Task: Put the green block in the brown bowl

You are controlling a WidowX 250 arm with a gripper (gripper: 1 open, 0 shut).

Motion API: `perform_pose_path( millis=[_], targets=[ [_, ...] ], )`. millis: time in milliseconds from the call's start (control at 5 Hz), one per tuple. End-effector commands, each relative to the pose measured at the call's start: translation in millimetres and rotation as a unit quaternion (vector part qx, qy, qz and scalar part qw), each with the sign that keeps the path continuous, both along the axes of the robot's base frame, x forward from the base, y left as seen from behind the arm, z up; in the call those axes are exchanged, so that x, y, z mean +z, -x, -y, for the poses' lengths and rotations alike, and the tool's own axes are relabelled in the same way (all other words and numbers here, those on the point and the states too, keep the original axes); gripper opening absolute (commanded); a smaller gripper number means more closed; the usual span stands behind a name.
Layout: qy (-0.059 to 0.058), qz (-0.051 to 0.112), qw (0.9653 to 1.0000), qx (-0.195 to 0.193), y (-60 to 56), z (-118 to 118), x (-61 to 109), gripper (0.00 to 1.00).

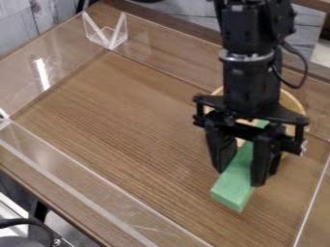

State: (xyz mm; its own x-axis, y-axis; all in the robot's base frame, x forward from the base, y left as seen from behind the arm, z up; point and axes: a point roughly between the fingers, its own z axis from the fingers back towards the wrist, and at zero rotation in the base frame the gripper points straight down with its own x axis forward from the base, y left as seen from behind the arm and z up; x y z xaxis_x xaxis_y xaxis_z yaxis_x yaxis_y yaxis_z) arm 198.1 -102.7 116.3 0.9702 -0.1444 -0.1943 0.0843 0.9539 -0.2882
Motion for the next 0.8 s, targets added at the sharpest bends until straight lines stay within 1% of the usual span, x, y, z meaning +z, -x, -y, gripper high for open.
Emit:
perform_pose_path(
  millis=[0,200,600],
  targets=[
    [0.017,0.045,0.9988,0.008,-12.0,-3,24.3,0.00],
    [0.021,0.058,0.9980,0.017,-18.3,-7,30.3,0.00],
    [0.029,0.078,0.9963,0.024,-25.6,-10,36.2,0.00]
  ],
)
